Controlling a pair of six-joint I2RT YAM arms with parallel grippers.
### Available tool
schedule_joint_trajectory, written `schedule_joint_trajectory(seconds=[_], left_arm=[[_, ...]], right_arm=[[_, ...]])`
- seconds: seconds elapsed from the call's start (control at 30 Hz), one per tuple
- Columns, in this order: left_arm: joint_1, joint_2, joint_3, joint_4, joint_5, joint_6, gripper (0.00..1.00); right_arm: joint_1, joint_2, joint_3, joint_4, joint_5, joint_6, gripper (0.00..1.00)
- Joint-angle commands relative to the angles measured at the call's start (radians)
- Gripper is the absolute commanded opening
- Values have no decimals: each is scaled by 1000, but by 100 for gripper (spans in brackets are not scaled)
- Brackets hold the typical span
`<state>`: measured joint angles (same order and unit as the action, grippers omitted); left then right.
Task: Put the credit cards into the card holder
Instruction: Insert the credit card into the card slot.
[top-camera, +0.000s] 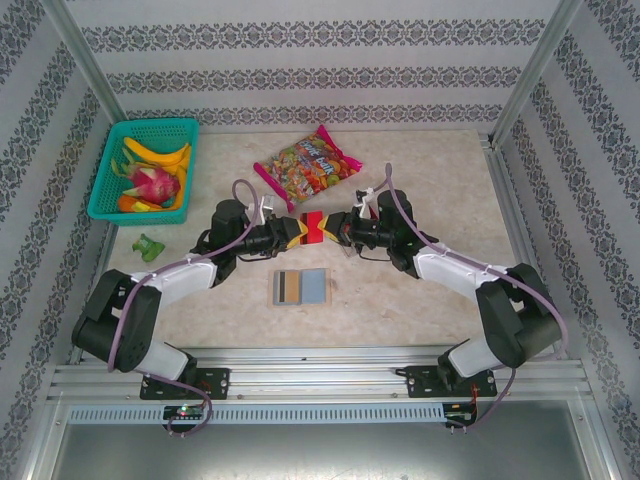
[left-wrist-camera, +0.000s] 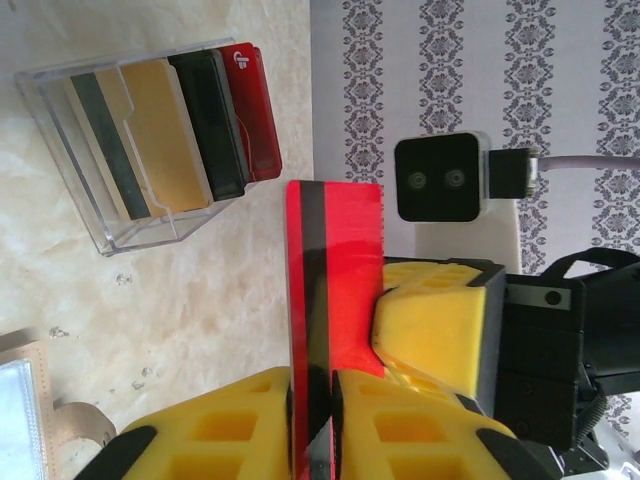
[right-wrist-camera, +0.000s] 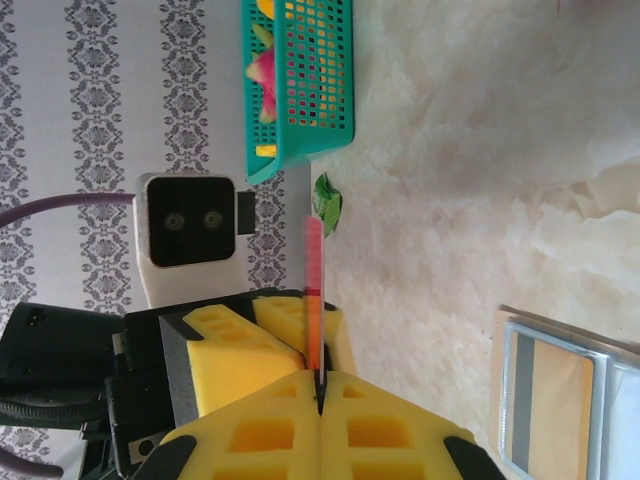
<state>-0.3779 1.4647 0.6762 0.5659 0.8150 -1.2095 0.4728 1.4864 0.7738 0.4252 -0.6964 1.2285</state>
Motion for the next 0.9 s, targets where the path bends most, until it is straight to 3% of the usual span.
schedule_joint_trajectory(seconds=[0.0, 0.13, 0.27, 0.4, 0.53, 0.67, 0.87], left_arm=[[20, -47, -7, -17, 2, 24, 17], [23, -62, -4, -64, 1, 57, 16], [23, -62, 3, -75, 13, 75, 5], [25, -77, -2, -116, -3, 100, 0], [26, -120, -12, -295, -63, 209, 0], [24, -168, -73, -447, -153, 316, 1], [-20, -179, -225, -379, -215, 331, 1]], right_arm=[[-8, 16, -15, 38, -12, 6, 2], [-9, 22, -14, 35, -26, -3, 2], [-11, 33, 0, 24, -50, -14, 4], [-15, 23, 0, -27, -28, -51, 16], [-4, -20, 23, -319, 119, -232, 30], [61, -44, 18, -482, 258, -343, 27], [213, 13, 7, -447, 333, -344, 16]])
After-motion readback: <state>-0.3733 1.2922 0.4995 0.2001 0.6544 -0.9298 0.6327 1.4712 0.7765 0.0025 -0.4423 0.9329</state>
